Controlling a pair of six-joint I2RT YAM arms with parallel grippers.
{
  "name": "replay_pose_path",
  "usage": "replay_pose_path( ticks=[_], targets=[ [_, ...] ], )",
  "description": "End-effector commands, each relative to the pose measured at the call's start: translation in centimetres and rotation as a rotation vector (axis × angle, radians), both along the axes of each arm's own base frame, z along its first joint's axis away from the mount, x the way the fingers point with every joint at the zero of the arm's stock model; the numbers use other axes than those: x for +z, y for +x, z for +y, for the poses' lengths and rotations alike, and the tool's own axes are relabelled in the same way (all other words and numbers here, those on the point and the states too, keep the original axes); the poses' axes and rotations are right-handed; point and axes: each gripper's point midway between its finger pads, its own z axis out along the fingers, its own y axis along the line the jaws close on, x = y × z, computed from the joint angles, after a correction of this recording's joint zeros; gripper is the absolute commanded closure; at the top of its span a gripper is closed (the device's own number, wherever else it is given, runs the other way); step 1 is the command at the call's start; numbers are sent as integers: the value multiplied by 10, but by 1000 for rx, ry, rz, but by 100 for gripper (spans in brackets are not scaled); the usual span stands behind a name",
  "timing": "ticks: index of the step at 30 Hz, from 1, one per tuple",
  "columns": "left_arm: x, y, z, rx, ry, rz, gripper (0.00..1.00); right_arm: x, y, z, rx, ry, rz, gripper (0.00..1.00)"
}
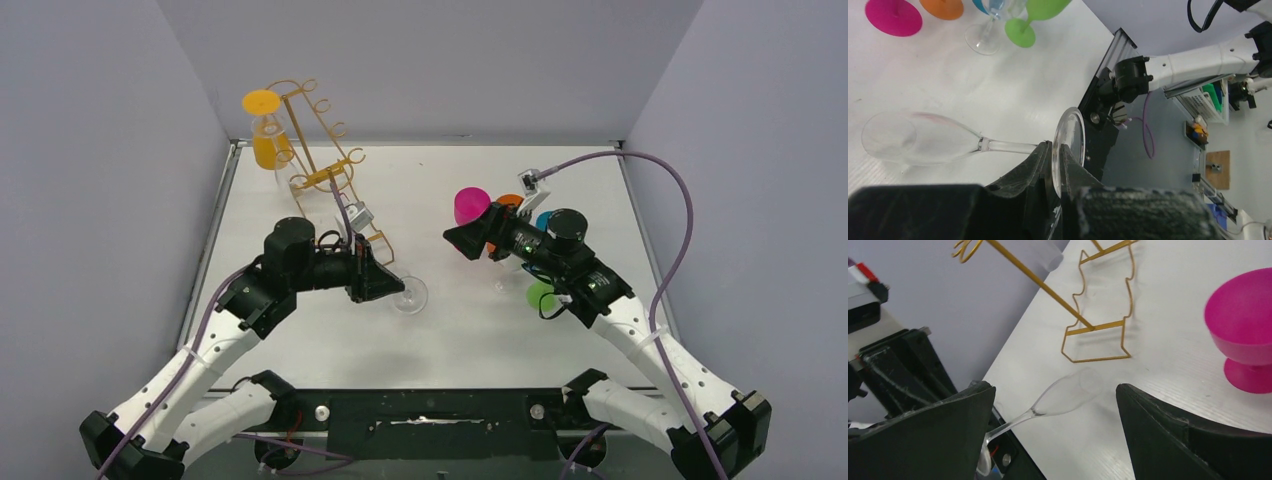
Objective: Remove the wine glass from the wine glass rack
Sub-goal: Place the wine glass at the center of the board.
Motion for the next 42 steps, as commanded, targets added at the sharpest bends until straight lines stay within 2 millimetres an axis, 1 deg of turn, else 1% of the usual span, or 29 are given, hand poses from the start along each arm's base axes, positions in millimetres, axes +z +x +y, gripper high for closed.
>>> replay_pose_path(
  ticks=[1,6,8,11,12,14,15,18,24,26,30,31,32,33,35,36,37,38,40,42],
  targets=[
    [31,23,-9,70,-84,-134,100,31,-27,27,234,77,-115,5],
    [33,21,-8,63,-92,-139,100,28,-47,46,397,69,-104,11],
    [36,20,-8,67,-108,-141,100,24,-53,57,447,47,-90,13],
    [40,17,-11,56,-147,-138,100,16,-63,74,507,-6,-77,19],
    [40,17,-12,54,-155,-134,100,14,-64,78,513,-19,-72,23],
    [41,16,-14,48,-164,-126,100,13,-65,84,526,-24,-62,36],
    [42,16,-14,47,-165,-124,100,13,-64,86,530,-22,-58,40],
    [43,18,-13,64,-159,-125,100,13,-63,87,525,-16,-60,50],
    [44,16,-9,74,-148,-131,100,14,-63,83,504,-13,-70,63],
    [44,16,-8,75,-146,-131,100,16,-65,83,516,-3,-75,69],
    [50,15,-8,77,-164,-145,100,20,-78,86,590,29,-83,72],
    [52,15,-9,76,-170,-148,100,21,-79,87,597,32,-85,76],
    [54,15,-9,75,-173,-150,100,21,-79,87,600,32,-86,83],
    [55,15,-9,76,-176,-152,100,21,-78,86,592,31,-85,87],
    [57,14,-9,71,-177,-152,100,20,-77,86,583,31,-85,87],
    [57,13,-9,69,-177,-151,100,20,-78,86,589,36,-87,84],
    [57,12,-8,67,-178,-153,100,21,-80,87,603,44,-91,78],
    [58,11,-8,66,-180,-155,100,22,-82,88,621,51,-91,77],
    [60,10,-7,67,-191,-160,100,21,-83,90,637,49,-81,78],
    [62,9,-7,69,-201,-162,100,19,-83,91,646,48,-75,84]
  ],
)
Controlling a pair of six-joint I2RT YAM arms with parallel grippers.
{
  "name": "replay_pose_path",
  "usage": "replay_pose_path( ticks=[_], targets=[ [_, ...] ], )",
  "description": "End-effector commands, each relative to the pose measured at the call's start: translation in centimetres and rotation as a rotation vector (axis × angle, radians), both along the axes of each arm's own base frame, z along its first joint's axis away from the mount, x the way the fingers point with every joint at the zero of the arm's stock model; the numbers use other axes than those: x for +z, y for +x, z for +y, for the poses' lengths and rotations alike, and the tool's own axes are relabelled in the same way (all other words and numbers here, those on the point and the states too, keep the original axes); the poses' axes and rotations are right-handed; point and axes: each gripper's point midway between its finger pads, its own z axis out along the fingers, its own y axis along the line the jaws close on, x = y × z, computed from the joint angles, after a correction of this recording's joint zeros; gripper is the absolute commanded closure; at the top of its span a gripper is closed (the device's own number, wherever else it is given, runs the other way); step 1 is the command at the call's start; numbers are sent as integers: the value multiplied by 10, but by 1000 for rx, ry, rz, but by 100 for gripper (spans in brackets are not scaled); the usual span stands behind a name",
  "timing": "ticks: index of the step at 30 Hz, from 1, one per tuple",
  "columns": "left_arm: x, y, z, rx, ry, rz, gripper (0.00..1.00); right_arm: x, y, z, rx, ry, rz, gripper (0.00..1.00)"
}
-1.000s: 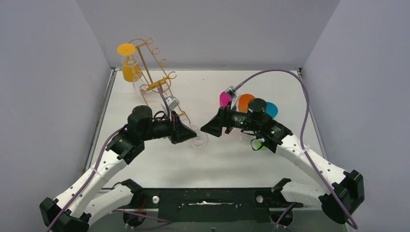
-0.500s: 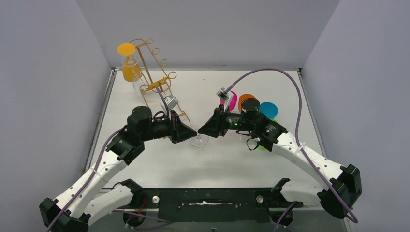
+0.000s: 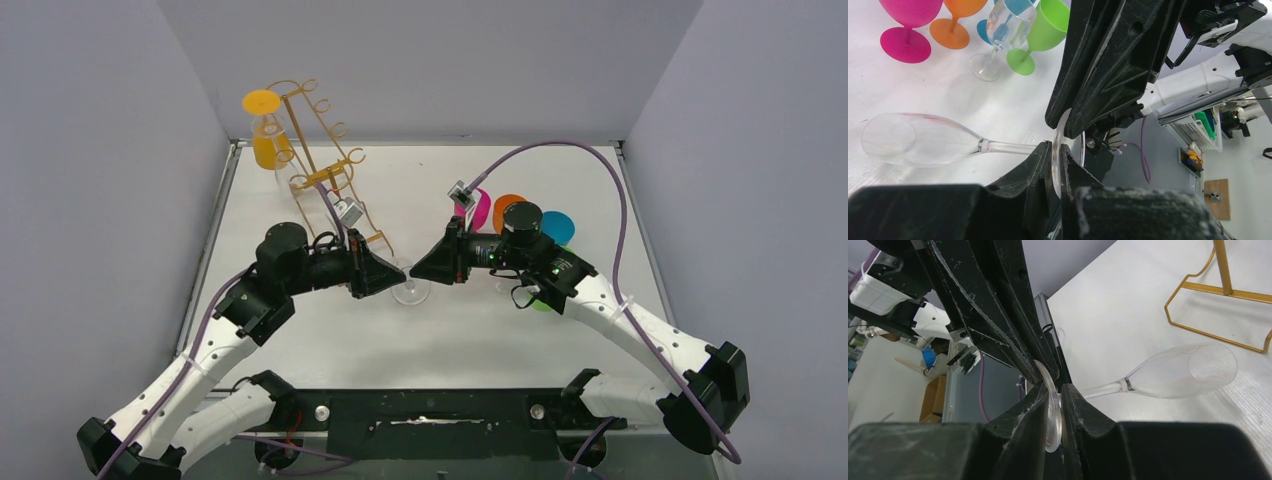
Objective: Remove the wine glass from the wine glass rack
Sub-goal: Place the wine glass at the center of the board.
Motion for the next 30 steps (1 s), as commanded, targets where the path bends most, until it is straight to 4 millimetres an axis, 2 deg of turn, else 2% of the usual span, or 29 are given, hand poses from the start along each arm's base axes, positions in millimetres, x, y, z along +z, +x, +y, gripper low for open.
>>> replay_pose_path(
  ticks=[1,5,9,10,13,20,25,30],
  targets=[
    [44,-4,-2,-16,-103,-126,100,19,-3,4,44,60,-52,88],
    [47,-5,-3,-26,-100,-123,100,19,-2,3,35,62,-54,99],
    [51,-5,-5,-42,-107,-121,98,22,1,2,9,62,-61,100],
    [50,-6,-6,-51,-107,-113,91,22,2,1,-3,63,-65,100],
    [42,-11,-12,-103,-95,-67,78,26,9,-1,-49,68,-81,100],
    [19,-20,-12,-149,-45,30,64,34,23,-12,-176,74,-124,100],
    [11,-23,-13,-165,-37,67,62,40,27,-20,-236,96,-156,100],
    [18,-19,-22,-186,-96,76,66,39,25,-19,-219,104,-159,100]
  ],
)
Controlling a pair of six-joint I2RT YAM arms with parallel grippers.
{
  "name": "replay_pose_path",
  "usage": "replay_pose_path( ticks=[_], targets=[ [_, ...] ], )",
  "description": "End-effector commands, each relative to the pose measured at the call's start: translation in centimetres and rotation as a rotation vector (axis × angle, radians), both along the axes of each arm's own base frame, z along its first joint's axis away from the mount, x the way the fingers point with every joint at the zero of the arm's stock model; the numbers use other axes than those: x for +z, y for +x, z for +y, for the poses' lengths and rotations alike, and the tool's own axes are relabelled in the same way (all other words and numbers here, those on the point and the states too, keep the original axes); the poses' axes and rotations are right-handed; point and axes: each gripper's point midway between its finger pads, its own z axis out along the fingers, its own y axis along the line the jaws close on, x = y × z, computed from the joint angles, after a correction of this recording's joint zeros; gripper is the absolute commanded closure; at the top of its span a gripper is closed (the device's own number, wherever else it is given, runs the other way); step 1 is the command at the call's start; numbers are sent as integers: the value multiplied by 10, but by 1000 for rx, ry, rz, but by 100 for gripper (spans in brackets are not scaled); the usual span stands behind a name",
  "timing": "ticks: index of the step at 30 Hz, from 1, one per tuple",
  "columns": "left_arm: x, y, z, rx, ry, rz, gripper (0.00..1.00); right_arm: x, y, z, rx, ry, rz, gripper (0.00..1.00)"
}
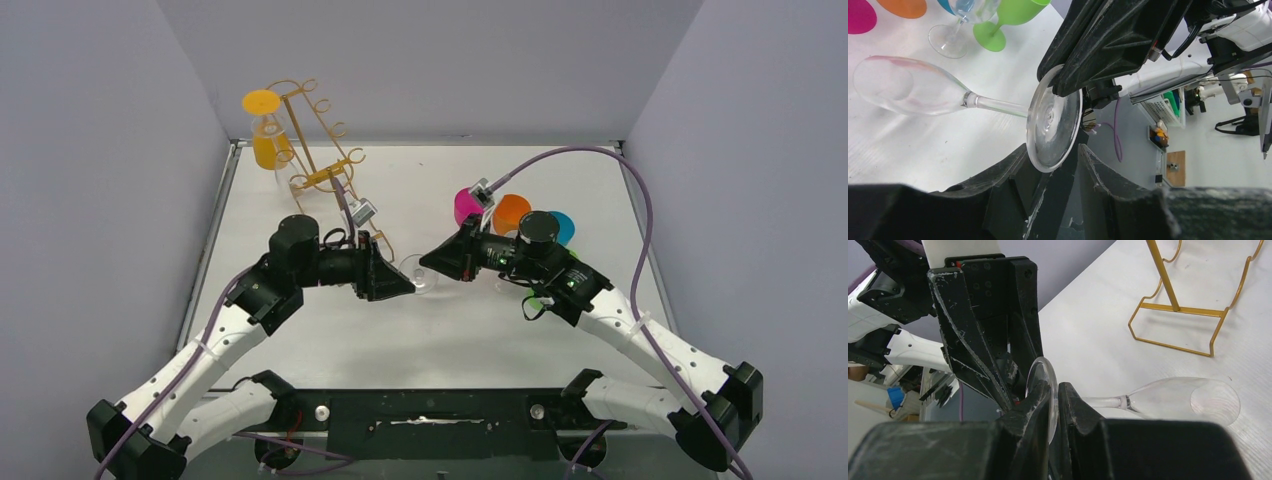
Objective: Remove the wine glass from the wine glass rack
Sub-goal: Place the wine glass at the center of the board.
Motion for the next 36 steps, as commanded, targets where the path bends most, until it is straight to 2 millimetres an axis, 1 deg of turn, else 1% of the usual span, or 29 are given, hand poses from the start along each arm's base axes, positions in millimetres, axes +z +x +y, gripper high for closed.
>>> replay_pose_path(
  ticks=[1,4,5,6,7,8,13,15,18,20,21,23,24,25,26,28,29,31,32,35,36],
  targets=[
    [27,-1,-11,-51,-101,-41,67,28,8,1,-27,81,-102,100],
    [32,3,-15,-43,-137,-46,71,29,6,3,-5,85,-99,100],
    [31,4,-16,-41,-140,-41,75,29,5,4,2,85,-100,100],
    [30,5,-17,-43,-141,-37,82,29,4,4,7,85,-103,100],
    [27,5,-17,-47,-136,-29,93,29,4,4,7,85,-104,100],
    [24,5,-17,-51,-128,-24,100,27,4,4,9,81,-101,100],
    [21,3,-15,-42,-120,-44,100,27,1,6,33,75,-104,99],
    [21,1,-13,-48,-119,-59,100,29,3,4,20,75,-112,90],
    [21,-4,-11,-74,-117,-99,100,32,12,-4,-51,69,-132,64],
    [24,-12,-10,-119,-126,-151,100,32,21,-13,-131,52,-140,49],
    [26,-15,-9,-131,-141,-178,100,32,27,-19,-180,43,-143,45],
    [28,-21,-6,-146,-167,-235,100,28,45,-37,-325,10,-137,41],
    [26,-24,-4,-153,-169,-261,100,23,57,-52,-437,-10,-99,38],
    [24,-27,-1,-160,-164,-303,100,19,71,-71,-573,-29,-48,34],
    [20,-29,1,-163,-157,-332,100,15,80,-88,-675,-42,6,31],
    [14,-33,6,-169,-148,-397,100,12,95,-118,-771,-58,54,30],
    [14,-35,8,-173,-148,-440,100,13,98,-127,-796,-51,69,29],
    [5,-45,13,-217,-148,-514,100,15,100,-134,-802,-30,73,29],
    [3,-50,14,-247,-151,-554,100,16,100,-135,-792,-18,71,28],
    [-4,-61,18,-307,-153,-600,100,17,96,-133,-710,-19,79,25],
    [-8,-70,19,-362,-163,-632,100,15,95,-135,-689,-27,100,24]
  ],
)
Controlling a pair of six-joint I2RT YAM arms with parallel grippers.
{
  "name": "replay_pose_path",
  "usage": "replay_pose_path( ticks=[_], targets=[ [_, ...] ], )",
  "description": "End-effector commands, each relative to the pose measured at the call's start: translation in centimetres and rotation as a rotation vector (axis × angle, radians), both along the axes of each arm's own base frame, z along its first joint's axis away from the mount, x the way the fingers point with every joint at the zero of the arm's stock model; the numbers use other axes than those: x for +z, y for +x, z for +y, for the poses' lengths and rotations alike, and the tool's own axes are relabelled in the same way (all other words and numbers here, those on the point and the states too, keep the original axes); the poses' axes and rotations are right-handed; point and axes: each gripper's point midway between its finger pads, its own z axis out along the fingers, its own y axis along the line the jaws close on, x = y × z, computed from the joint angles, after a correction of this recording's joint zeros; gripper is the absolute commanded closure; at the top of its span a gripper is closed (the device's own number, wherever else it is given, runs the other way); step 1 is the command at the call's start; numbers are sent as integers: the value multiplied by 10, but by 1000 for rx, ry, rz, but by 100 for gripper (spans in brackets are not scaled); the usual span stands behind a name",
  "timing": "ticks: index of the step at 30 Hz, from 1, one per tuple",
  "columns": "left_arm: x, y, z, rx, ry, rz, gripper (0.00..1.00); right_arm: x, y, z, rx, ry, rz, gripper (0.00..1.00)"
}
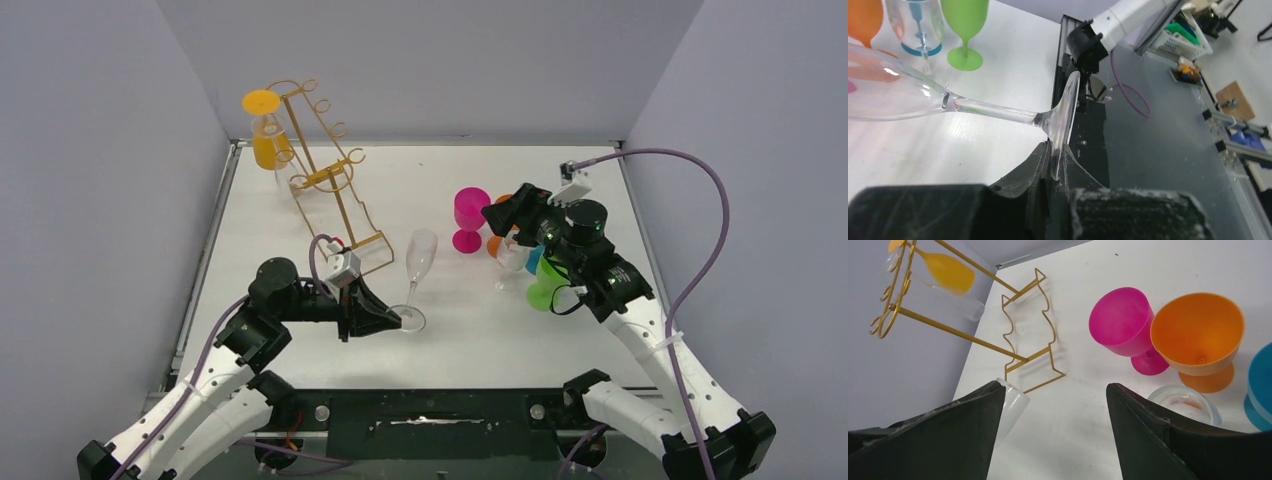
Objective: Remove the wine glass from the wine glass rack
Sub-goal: Place the wine glass at the center of the board.
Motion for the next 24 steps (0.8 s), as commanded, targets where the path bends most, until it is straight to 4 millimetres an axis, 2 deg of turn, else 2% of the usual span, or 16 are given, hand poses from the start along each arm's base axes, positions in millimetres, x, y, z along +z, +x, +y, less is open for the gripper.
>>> replay_pose_path(
  ticks=[1,3,5,13,16,21,24],
  targets=[
    [8,-26,4,-195,-69,-297,100,21,-5,-5,78,51,12,24],
    [1,-32,6,-231,-72,-354,100,15,-3,-9,127,62,65,23],
    [-5,-30,8,-222,-62,-407,100,17,-10,-4,241,100,90,23],
    [-7,-22,7,-222,-48,-497,100,17,-29,28,545,219,141,22],
    [-11,-22,6,-242,-45,-490,100,20,-32,36,599,242,128,22],
    [-10,-24,6,-253,-58,-493,100,18,-25,38,590,229,120,25],
    [-8,-27,6,-258,-79,-489,100,10,-29,51,656,237,184,25]
  ],
)
